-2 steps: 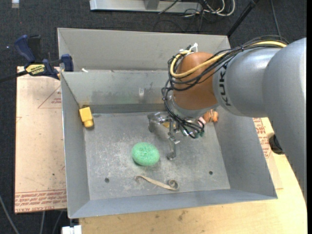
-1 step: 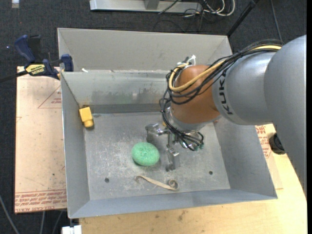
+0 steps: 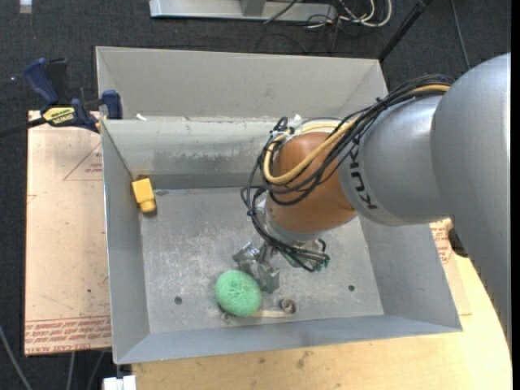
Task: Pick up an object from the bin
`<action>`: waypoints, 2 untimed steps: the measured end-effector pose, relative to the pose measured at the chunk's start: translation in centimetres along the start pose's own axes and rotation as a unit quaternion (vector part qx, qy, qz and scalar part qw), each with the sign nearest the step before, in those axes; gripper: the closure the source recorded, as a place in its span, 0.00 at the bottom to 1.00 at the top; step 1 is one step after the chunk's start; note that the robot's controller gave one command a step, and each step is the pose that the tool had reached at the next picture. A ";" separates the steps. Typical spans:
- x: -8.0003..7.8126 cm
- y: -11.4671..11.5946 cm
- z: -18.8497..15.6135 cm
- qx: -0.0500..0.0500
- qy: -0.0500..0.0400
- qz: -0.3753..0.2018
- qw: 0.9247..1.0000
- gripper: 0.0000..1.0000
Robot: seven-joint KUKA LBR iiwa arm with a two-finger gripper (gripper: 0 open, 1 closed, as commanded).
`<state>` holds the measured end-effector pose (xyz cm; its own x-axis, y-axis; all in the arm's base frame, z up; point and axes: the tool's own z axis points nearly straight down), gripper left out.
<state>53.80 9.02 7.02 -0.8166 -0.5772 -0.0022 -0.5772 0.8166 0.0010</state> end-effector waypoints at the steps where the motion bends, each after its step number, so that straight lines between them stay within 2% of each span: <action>1: 0.0 0.0 0.0 0.000 0.000 0.000 1.000 0.00; 2: 0.0 0.0 0.0 0.000 0.000 0.000 1.000 0.00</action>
Offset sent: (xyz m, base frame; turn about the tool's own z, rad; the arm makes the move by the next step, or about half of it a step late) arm 0.0000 0.0000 0.0000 0.0000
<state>53.81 9.03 7.03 -0.8160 -0.5780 -0.0023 -0.5780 0.8161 0.0005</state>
